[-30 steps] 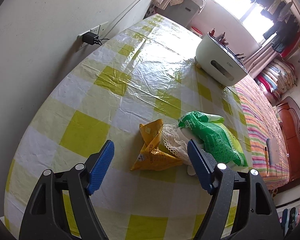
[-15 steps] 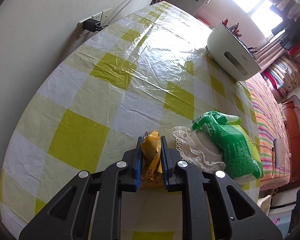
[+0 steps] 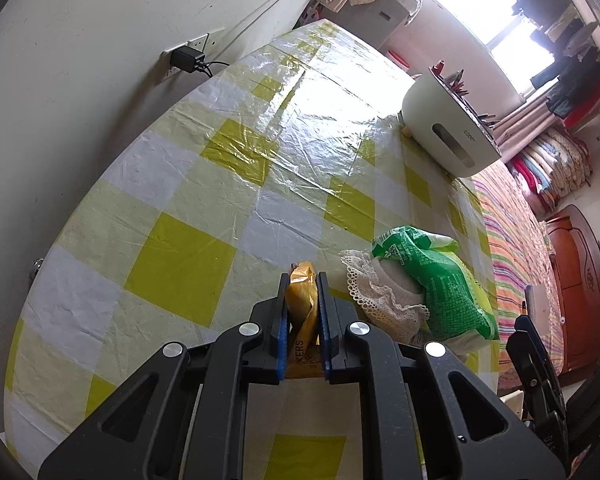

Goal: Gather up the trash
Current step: 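Grasp the green plastic bag with the right tool while left tool holds the wrapper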

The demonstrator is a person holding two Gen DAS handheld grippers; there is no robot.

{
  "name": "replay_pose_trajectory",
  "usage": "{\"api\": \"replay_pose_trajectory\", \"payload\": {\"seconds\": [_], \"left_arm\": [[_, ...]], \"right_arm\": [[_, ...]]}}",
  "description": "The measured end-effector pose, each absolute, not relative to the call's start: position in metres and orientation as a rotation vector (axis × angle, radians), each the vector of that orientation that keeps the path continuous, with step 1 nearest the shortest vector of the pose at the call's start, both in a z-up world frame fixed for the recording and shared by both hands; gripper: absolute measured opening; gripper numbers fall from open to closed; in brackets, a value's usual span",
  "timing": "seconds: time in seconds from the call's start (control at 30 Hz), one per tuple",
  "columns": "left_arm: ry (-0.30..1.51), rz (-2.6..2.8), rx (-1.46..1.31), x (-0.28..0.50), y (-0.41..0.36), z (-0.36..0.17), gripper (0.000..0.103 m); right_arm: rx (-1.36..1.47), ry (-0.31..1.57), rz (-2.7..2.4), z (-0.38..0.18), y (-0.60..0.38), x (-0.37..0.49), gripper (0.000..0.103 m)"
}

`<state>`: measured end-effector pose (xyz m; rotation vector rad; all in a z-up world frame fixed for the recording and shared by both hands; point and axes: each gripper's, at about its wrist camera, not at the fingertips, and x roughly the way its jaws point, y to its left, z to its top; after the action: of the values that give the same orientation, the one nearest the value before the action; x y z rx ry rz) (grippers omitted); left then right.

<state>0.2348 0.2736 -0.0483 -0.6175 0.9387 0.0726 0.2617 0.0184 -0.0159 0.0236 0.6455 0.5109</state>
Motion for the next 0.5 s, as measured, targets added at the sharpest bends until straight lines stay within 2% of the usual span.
{"api": "replay_pose_trajectory", "payload": {"seconds": [0.43, 0.47, 0.5], "left_arm": [[0.933, 0.052, -0.58, 0.228, 0.264, -0.043, 0.012], [0.931, 0.057, -0.572, 0.227, 0.262, -0.043, 0.012], [0.929, 0.061, -0.564, 0.226, 0.261, -0.042, 0.012]], "right_arm": [[-0.071, 0.739, 0.592, -0.052, 0.054, 0.289, 0.08], [-0.083, 0.729, 0.579, -0.05, 0.053, 0.288, 0.068], [-0.091, 0.72, 0.576, -0.049, 0.053, 0.286, 0.061]]}}
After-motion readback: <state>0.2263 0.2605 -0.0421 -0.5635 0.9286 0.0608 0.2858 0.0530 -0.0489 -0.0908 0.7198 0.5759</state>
